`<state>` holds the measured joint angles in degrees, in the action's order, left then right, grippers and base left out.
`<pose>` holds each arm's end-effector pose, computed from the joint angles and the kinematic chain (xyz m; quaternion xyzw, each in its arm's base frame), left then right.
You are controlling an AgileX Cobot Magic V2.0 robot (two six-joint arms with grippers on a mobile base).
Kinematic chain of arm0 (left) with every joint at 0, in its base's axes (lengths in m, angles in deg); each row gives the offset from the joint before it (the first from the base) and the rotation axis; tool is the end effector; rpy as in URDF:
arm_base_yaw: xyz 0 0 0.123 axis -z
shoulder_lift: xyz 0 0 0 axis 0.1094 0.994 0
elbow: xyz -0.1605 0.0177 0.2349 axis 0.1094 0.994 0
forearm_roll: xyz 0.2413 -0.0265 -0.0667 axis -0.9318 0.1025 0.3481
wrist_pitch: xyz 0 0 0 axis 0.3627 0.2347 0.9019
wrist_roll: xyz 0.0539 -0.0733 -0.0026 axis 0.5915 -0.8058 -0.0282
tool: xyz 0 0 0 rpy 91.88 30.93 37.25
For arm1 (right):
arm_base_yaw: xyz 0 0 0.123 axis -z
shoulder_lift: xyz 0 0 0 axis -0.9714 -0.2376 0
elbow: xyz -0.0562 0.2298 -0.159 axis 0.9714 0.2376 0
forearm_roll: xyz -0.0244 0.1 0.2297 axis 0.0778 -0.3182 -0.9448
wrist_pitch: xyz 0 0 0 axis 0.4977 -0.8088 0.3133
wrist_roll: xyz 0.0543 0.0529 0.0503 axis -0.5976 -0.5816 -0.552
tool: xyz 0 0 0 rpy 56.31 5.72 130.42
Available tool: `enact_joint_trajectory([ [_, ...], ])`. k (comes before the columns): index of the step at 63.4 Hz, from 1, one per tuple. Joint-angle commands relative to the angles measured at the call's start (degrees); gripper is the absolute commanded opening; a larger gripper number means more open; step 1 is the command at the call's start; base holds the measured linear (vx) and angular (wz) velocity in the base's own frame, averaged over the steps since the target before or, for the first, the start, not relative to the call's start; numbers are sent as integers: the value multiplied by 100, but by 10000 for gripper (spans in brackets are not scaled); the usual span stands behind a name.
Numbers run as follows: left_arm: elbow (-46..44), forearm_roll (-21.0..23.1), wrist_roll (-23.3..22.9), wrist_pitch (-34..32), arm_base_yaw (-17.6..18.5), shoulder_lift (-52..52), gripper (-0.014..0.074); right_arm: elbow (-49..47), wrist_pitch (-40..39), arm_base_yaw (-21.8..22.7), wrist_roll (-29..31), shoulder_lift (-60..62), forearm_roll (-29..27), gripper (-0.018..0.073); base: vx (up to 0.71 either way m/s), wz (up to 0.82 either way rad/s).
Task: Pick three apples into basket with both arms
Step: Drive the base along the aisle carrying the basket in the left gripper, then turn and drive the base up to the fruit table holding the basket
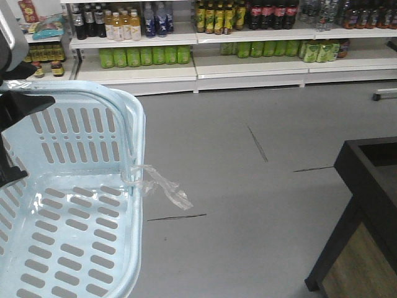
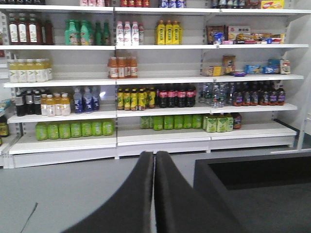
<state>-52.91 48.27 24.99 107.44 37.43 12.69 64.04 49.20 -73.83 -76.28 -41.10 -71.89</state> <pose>0.1620 -0.1083 0.4450 0.4799 0.7316 0.1280 0.4669 0.0566 -0.0023 0.2035 0.0164 0.6851 -0.0135 0.7281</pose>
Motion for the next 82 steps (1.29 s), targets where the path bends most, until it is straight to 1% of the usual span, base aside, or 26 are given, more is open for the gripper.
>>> enact_joint_trajectory([
  [1,-191,-154,-77,-411,32,-75,-6,88,-426,29,32,60,27,-9,6,-41],
  [82,-191,-155,-77,-391,32,-17,-6,88,-426,29,32,41,27,-9,7,-47],
])
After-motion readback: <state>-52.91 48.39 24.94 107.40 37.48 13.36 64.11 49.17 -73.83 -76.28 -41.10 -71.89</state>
